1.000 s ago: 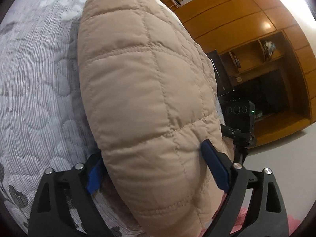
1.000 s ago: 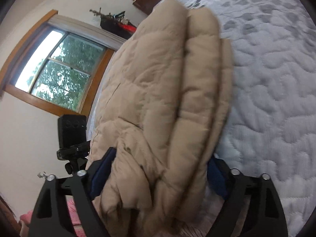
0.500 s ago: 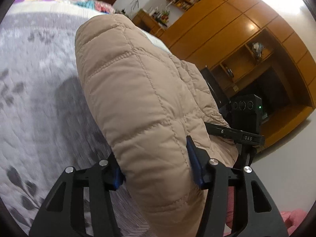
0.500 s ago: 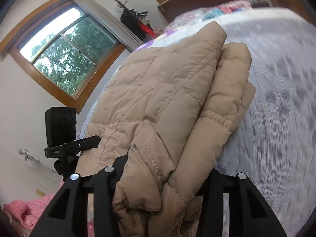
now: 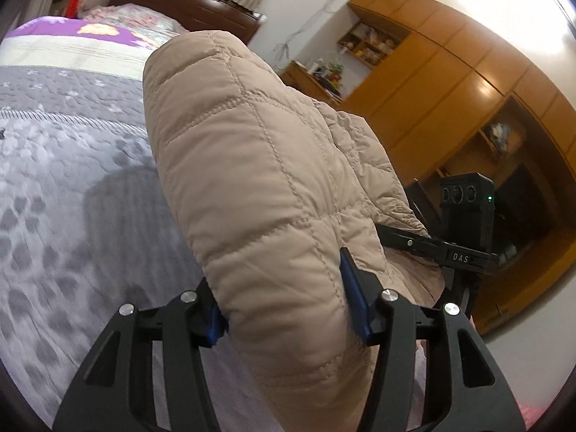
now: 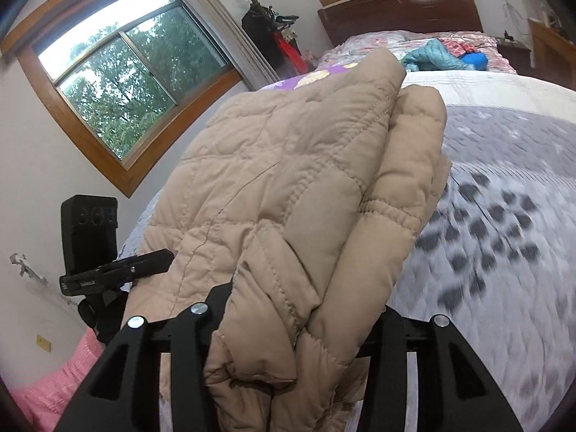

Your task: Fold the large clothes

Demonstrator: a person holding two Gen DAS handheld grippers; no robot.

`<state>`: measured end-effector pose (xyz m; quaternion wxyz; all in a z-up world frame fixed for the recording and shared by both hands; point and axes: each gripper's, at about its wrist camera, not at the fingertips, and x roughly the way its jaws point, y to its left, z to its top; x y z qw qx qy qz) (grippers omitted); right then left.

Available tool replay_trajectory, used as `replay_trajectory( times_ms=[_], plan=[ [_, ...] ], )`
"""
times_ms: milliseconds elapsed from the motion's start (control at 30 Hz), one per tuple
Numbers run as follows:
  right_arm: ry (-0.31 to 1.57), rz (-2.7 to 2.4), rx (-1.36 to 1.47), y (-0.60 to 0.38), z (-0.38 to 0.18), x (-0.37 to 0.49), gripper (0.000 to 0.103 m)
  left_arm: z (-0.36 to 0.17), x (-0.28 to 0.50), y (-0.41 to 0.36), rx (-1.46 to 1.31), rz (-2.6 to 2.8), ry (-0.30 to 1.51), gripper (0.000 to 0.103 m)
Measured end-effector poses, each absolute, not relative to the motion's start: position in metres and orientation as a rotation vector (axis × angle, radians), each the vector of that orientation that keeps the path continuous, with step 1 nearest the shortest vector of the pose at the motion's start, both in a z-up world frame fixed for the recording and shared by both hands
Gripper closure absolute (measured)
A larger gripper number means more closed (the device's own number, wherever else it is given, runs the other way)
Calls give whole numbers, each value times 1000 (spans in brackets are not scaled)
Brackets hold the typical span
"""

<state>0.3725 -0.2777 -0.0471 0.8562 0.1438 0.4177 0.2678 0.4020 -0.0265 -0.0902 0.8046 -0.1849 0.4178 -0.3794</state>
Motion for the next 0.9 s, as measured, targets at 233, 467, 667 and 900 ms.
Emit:
replay_trajectory(
  times_ms=[233, 467, 667, 900],
  plan=[
    [968, 577, 361, -274, -98, 436, 57, -129, 450, -7, -405, -742, 953, 50],
    [991, 579, 418, -284, -113, 437, 40, -147, 455, 5, -417, -733, 993, 41],
    [968, 532, 383, -293, -88, 395, 25, -130, 447, 16, -365, -656, 1009, 30],
    [920, 520, 367, -309, -76, 334, 25, -103, 389, 38, -242, -617, 888, 25]
  ],
)
